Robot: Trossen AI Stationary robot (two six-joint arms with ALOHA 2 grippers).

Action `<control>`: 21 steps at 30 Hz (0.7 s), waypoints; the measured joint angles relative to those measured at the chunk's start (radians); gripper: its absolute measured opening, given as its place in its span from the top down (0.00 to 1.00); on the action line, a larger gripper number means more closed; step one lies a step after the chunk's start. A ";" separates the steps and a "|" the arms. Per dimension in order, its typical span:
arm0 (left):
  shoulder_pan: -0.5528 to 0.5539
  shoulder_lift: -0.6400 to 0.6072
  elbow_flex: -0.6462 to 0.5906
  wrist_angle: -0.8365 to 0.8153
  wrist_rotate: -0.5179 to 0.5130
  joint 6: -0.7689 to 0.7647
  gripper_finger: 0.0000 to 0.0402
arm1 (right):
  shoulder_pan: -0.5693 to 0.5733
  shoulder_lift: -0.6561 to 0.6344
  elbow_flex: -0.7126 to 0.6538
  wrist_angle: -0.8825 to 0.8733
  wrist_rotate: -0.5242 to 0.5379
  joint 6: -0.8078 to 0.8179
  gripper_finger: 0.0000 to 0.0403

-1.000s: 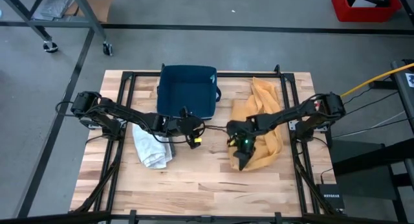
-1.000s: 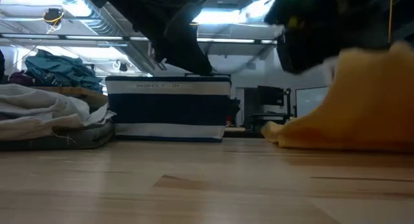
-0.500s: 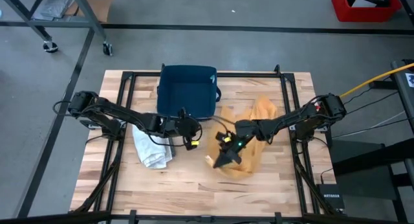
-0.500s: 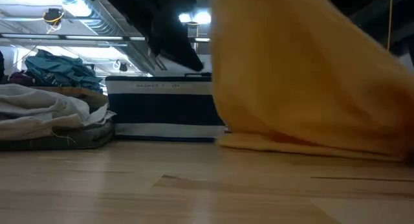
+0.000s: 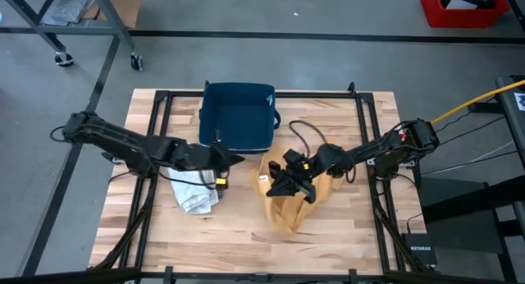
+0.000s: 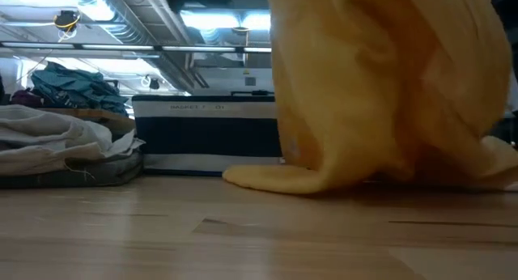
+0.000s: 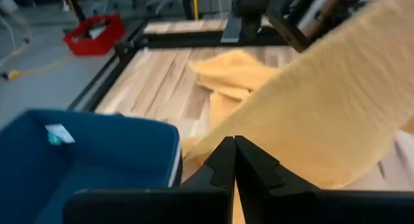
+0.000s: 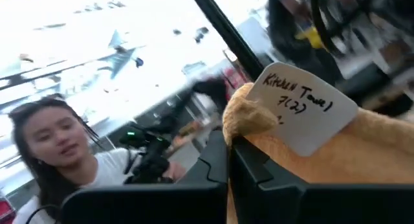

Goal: Fold towel
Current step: Fold the yellow towel

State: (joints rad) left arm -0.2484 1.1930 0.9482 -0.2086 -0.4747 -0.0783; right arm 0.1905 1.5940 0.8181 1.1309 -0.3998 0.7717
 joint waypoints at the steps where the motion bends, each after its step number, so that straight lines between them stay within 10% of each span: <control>1: -0.005 -0.021 0.000 -0.006 0.000 0.010 0.99 | 0.000 -0.001 0.000 0.035 -0.009 -0.008 1.00; 9: -0.020 -0.099 0.000 0.021 -0.001 0.105 0.91 | 0.000 -0.080 0.000 0.039 -0.098 -0.017 1.00; 21: 0.015 0.117 0.001 0.205 0.000 0.174 0.63 | 0.023 -0.133 0.000 -0.058 -0.181 0.119 0.99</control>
State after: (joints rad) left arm -0.2334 1.3095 0.9489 -0.0034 -0.4746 0.0958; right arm 0.2131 1.4609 0.8181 1.0724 -0.5806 0.8909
